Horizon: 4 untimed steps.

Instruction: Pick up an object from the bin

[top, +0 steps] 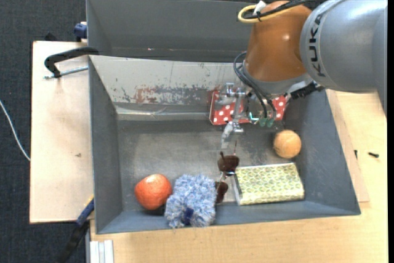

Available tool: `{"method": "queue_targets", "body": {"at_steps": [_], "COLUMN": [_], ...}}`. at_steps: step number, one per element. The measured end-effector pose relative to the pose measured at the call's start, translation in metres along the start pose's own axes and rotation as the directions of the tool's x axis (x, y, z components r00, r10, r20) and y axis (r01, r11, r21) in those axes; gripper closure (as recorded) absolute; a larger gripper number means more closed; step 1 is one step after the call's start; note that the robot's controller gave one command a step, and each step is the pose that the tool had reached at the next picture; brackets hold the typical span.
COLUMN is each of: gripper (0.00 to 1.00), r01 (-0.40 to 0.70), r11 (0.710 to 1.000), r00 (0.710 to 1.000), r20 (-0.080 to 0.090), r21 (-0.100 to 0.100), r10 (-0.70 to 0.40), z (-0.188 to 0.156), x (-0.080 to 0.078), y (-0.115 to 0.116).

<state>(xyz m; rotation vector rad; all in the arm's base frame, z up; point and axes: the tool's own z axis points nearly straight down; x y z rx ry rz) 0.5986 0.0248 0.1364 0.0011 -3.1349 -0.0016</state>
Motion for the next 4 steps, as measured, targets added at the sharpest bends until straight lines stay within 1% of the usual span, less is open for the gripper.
{"method": "queue_targets", "body": {"at_steps": [1,2,3,4], "gripper": [1.0,1.0,1.0,1.0], "r01": [-0.001,-0.001,0.025,0.03], "r11": [1.0,1.0,1.0,1.0], "r00": [1.0,1.0,1.0,1.0], "r20": [0.006,0.006,0.005,0.008], "r21": [-0.001,-0.001,0.0,0.001], "r10": [0.001,0.001,-0.025,-0.03], "z": [-0.004,-0.004,-0.048,-0.065], "x": [-0.001,-0.001,0.0,0.0], "y": [0.0,0.0,0.0,0.001]}}
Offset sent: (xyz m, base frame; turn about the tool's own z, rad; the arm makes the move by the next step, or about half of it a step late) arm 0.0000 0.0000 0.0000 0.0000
